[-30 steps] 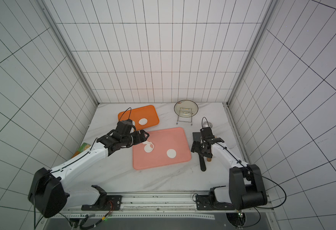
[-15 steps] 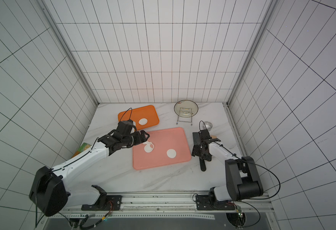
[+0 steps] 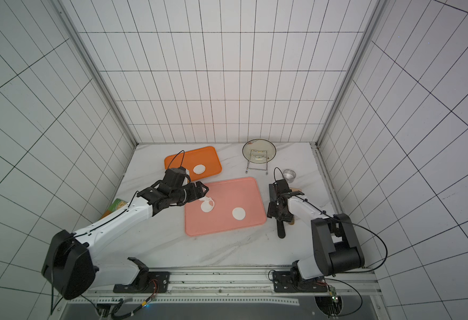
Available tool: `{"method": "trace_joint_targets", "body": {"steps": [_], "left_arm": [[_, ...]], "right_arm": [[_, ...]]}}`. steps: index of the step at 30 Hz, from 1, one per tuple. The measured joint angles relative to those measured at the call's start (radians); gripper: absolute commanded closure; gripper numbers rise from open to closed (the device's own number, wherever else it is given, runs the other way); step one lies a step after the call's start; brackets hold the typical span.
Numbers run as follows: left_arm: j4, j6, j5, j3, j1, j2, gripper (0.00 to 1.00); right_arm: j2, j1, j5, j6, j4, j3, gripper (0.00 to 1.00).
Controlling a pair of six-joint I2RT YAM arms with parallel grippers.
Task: Roll out the dumpling wrappers from the dough
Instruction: Pick up the spatula from the center of the board.
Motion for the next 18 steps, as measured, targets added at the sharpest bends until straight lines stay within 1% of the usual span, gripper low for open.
{"method": "trace_joint_targets", "body": {"steps": [5,7,11,13,15,16,18], "left_arm": [[0.005,-0.002,0.004,0.000,0.000,0.000,0.11],[0.005,-0.002,0.006,0.000,0.000,0.000,0.11],[0.005,-0.004,0.007,0.000,0.001,0.000,0.11],[0.005,-0.005,0.008,0.000,0.001,0.000,0.11],[0.005,-0.005,0.010,0.000,0.003,0.000,0.11],[0.005,-0.005,0.011,0.000,0.005,0.000,0.11],[0.005,-0.005,0.012,0.000,0.007,0.000,0.12]], "right_arm": [[0.016,0.005,0.002,-0.003,-0.004,0.013,0.54],[0.023,0.005,0.002,-0.007,-0.008,0.019,0.55],[0.031,0.006,-0.002,-0.018,-0.013,0.027,0.71],[0.031,0.007,-0.009,-0.024,-0.014,0.029,0.72],[0.031,0.007,-0.012,-0.028,-0.015,0.029,0.79],[0.031,0.007,-0.012,-0.029,-0.015,0.029,0.80],[0.030,0.007,-0.013,-0.032,-0.015,0.029,0.92]]}}
